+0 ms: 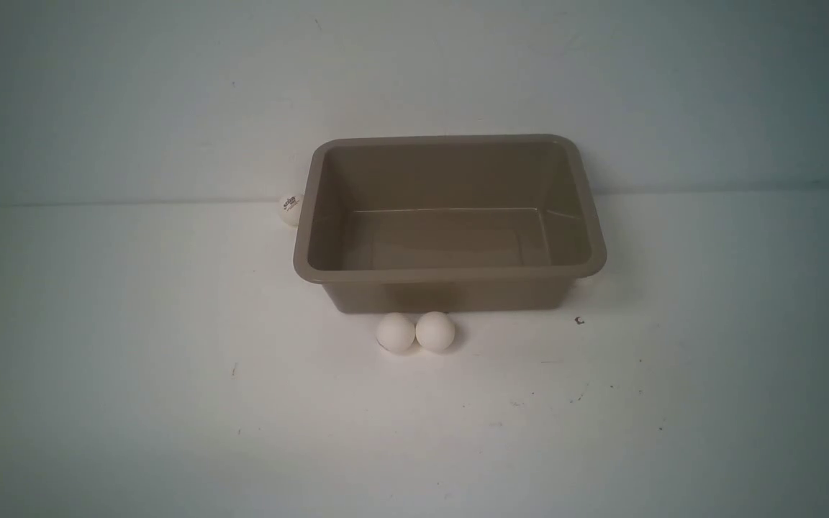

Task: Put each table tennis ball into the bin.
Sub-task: Use the right arm to clamp the table tennis ball closest to it

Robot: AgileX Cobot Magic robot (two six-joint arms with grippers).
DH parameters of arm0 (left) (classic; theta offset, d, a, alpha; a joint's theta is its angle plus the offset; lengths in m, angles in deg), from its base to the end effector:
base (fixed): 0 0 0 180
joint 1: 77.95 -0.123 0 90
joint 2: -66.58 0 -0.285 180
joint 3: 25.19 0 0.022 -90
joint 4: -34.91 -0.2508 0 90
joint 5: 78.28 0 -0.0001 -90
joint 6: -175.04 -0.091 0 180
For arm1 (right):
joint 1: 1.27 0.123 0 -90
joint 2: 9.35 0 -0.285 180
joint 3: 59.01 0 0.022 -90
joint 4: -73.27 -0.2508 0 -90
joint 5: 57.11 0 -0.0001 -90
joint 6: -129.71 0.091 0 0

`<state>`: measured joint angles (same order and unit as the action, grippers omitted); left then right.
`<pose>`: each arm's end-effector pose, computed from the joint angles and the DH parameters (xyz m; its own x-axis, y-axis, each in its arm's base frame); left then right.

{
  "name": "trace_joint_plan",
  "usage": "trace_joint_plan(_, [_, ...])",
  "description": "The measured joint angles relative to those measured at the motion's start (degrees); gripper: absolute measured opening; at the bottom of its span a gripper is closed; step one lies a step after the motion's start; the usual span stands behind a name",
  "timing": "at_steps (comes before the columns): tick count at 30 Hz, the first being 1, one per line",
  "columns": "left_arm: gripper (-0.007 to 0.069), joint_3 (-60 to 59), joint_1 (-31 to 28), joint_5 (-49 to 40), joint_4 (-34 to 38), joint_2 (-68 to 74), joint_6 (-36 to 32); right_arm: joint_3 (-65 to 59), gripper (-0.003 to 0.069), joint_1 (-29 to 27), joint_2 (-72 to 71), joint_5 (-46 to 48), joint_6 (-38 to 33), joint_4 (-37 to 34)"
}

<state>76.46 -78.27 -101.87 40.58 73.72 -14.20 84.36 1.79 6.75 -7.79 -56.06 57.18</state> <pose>0.0515 -0.0033 0.1704 -0.3221 0.0686 -0.9442 0.0546 0.9971 0.0538 -0.0012 0.0191 0.3545 -0.2104 0.0720 -0.9750 -0.2413 0.9626 0.1232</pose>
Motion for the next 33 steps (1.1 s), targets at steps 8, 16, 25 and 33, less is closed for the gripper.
trace_joint_plan(8, [0.0479,-0.48,0.00,4.37,4.77,0.00,0.86,0.00,0.0443,0.00,0.00,0.20,0.00,0.00])
trace_joint_plan(16, [0.0479,-0.48,0.18,8.20,16.37,0.00,1.98,0.00,0.0443,0.00,0.00,1.20,0.05,0.00])
trace_joint_plan(25, [0.0479,-0.48,0.18,12.38,35.51,0.00,3.10,0.00,0.0443,0.00,0.00,2.38,-1.64,-0.02])
trace_joint_plan(33, [0.0479,4.93,0.18,2.75,47.18,0.00,-9.28,1.54,0.0443,0.00,0.06,3.17,-5.19,-0.97])
